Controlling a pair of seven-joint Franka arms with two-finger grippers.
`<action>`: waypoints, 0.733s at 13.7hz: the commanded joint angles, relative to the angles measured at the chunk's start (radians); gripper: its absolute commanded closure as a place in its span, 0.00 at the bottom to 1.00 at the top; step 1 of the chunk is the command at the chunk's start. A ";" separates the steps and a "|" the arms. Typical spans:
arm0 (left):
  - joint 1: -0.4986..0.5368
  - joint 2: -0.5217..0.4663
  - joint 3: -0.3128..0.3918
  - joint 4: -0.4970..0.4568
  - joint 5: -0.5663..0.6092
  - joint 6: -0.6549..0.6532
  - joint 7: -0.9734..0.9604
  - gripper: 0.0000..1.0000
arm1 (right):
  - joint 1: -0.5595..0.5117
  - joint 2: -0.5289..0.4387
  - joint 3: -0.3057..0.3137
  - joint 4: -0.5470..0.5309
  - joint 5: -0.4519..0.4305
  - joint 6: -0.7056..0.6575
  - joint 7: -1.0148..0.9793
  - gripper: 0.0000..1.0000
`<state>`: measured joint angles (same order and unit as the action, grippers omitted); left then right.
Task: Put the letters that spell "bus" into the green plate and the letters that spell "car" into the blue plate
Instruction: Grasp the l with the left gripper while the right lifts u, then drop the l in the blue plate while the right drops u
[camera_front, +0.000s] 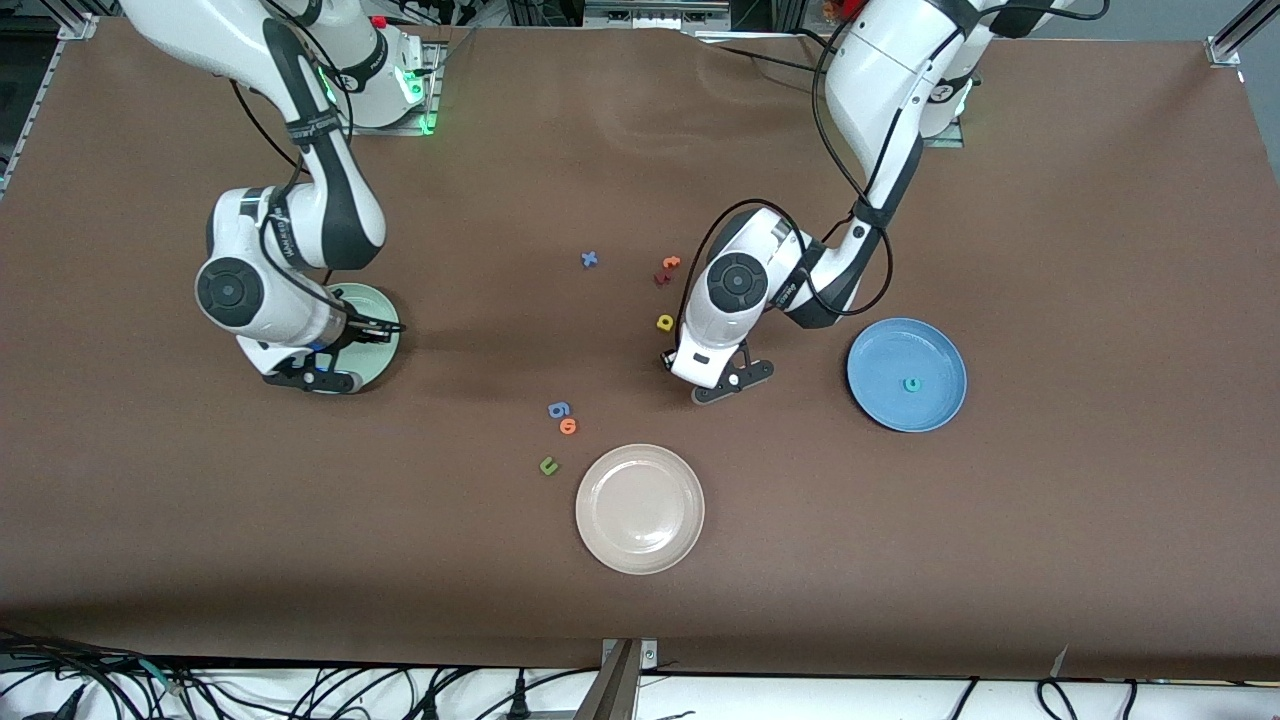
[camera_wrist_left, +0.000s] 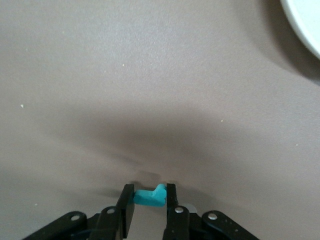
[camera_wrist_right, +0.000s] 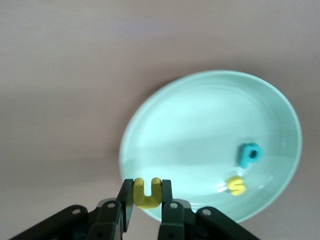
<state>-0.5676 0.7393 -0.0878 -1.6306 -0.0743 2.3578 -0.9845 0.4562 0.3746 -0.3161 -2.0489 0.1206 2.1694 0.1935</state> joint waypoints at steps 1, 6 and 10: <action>0.085 -0.055 -0.001 0.008 0.024 -0.121 0.206 0.94 | 0.001 0.012 -0.032 -0.049 -0.001 0.019 -0.035 0.97; 0.225 -0.172 0.000 -0.009 0.034 -0.340 0.559 0.92 | -0.004 0.055 -0.037 -0.126 -0.001 0.164 -0.042 0.95; 0.331 -0.221 -0.001 -0.049 0.122 -0.376 0.775 0.92 | -0.004 0.055 -0.038 -0.123 -0.001 0.162 -0.042 0.40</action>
<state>-0.2802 0.5593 -0.0782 -1.6262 0.0206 1.9871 -0.3162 0.4503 0.4459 -0.3500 -2.1603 0.1206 2.3227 0.1701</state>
